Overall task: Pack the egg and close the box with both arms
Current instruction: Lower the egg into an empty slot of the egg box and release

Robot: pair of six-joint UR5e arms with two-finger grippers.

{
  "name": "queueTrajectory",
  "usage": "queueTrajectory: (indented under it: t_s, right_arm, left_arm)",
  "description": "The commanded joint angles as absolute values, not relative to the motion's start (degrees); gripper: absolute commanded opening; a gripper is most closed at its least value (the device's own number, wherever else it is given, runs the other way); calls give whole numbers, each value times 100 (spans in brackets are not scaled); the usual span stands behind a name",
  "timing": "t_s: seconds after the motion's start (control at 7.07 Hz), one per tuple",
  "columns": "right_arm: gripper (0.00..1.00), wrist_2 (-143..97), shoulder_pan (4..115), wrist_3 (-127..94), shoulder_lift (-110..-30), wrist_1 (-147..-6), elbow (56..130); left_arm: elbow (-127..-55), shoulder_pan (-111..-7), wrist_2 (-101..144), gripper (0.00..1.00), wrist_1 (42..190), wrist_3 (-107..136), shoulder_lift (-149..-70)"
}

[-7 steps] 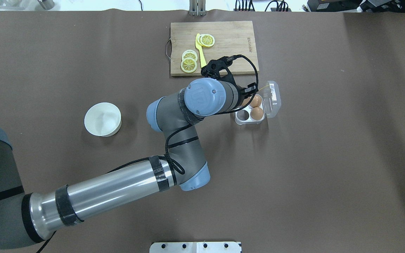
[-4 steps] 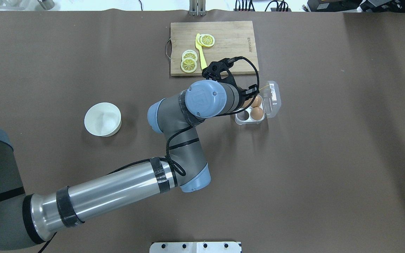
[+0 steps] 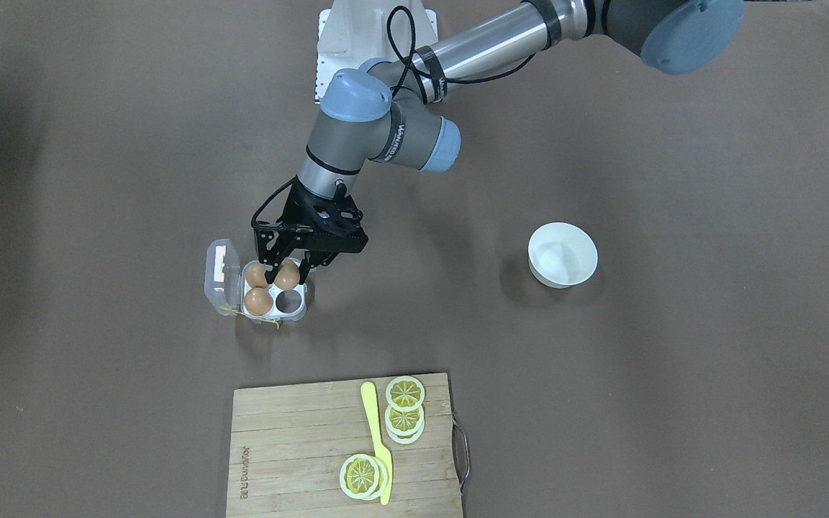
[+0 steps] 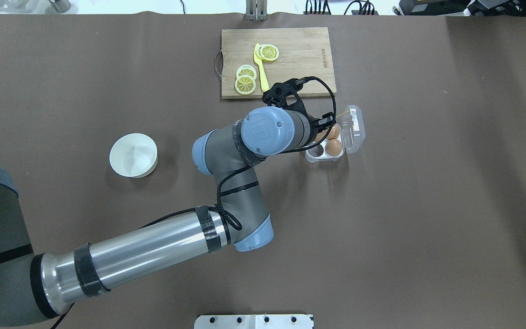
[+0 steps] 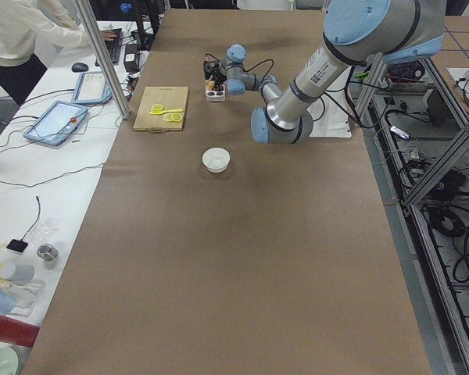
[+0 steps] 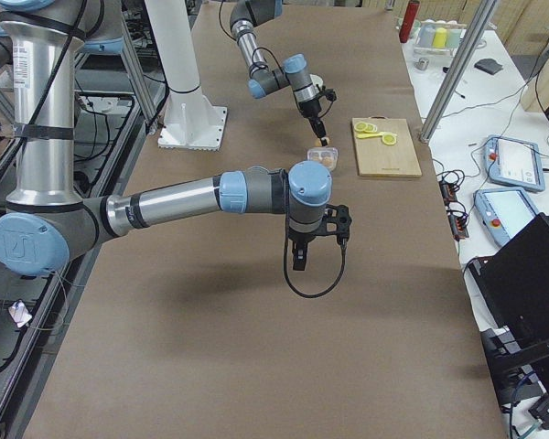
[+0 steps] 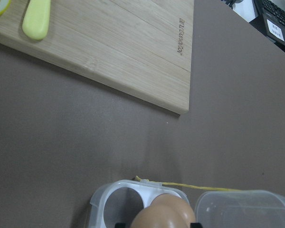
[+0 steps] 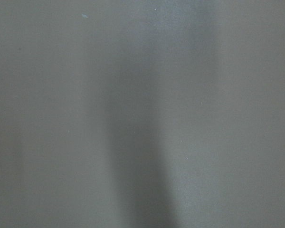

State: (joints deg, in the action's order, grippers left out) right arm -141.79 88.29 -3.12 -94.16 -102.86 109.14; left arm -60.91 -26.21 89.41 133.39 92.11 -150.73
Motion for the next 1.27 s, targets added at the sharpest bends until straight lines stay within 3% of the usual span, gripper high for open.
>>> queueTrajectory:
  t_s: [0.0, 0.85, 0.99, 1.13]
  right_arm:
    - [100, -14177, 8807, -396, -9413, -10283, 10942]
    - [100, -14177, 8789, -396, -9431, -10283, 10925]
    - [100, -14177, 8789, -404, -9431, -10283, 10925]
    - [100, -14177, 8789, -404, -9431, -10283, 10925]
  left_arm:
    - [-6073, -2584, 8938, 0, 13342, 9211, -15082]
    - [-6012, -2540, 8825, 0, 13351, 9211, -15108]
    - [-6012, -2540, 8816, 4, 13377, 9211, -15108]
    - [-6020, -2549, 8815, 24, 13386, 9211, -15108]
